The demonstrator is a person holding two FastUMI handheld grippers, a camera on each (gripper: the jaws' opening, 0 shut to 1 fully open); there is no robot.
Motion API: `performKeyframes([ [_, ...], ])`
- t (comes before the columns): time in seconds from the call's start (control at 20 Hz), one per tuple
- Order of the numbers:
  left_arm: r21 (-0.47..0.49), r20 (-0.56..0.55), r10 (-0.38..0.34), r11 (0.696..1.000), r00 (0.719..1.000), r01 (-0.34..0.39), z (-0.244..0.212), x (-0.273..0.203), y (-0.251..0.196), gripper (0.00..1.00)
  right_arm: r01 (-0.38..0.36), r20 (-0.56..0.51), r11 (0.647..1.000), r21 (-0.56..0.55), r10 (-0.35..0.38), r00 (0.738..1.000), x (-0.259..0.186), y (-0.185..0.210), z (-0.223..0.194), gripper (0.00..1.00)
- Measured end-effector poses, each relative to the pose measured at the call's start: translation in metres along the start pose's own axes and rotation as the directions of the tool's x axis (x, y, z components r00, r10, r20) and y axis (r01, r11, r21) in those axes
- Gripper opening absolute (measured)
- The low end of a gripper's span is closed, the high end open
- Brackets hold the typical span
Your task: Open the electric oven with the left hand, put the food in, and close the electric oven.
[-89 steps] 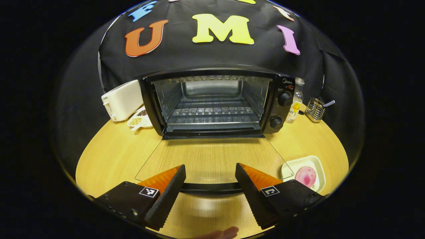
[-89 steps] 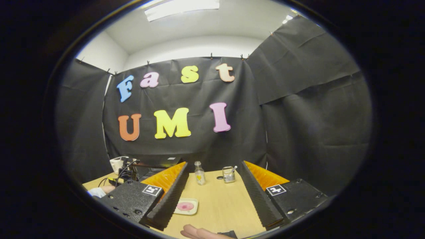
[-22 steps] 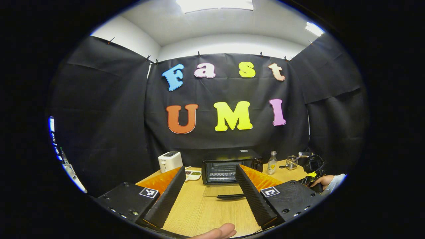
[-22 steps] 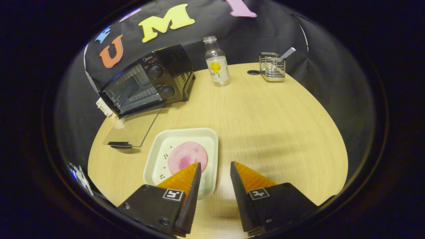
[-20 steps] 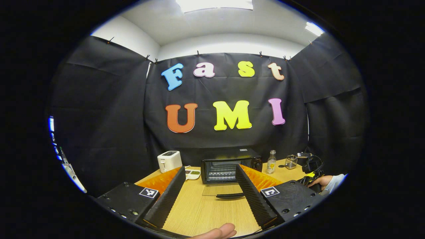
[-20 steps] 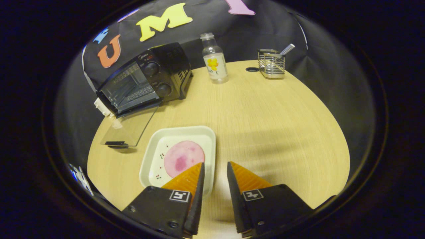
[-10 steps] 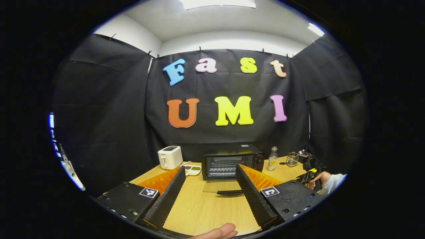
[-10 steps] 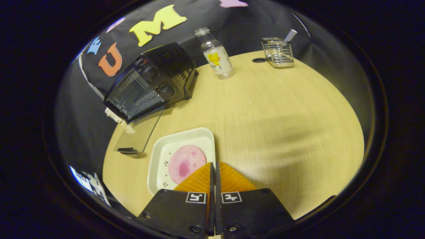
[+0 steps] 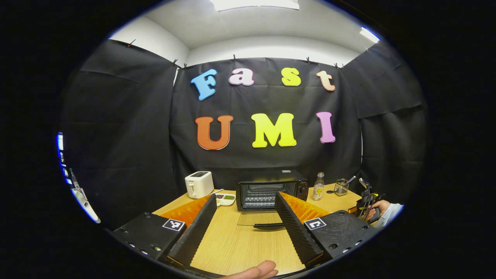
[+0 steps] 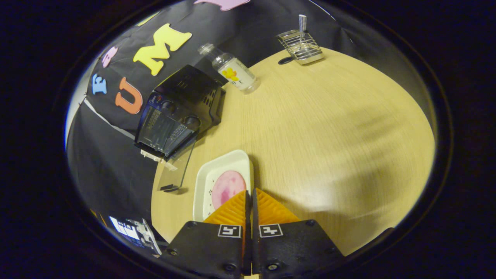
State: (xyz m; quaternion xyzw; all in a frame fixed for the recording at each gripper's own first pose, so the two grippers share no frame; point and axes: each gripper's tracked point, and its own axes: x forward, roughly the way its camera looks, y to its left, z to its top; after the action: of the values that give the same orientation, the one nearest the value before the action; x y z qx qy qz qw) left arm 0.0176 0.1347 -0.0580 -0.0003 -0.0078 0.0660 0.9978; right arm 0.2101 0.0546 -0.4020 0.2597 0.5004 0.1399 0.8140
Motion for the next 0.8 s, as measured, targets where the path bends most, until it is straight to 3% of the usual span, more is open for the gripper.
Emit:
performKeyframes([
  [0.45,0.001,0.013,-0.033,0.999,0.999,0.033,0.003,-0.013,-0.005,0.96,-0.018,0.091,0.999,0.035,0.015,0.996,-0.064,0.024,0.018,0.04],
  [0.8,-0.021,-0.007,-0.009,1.000,1.000,0.008,-0.008,-0.027,0.028,0.96,-0.086,0.117,0.996,0.016,0.084,0.990,-0.068,0.094,0.007,0.04],
])
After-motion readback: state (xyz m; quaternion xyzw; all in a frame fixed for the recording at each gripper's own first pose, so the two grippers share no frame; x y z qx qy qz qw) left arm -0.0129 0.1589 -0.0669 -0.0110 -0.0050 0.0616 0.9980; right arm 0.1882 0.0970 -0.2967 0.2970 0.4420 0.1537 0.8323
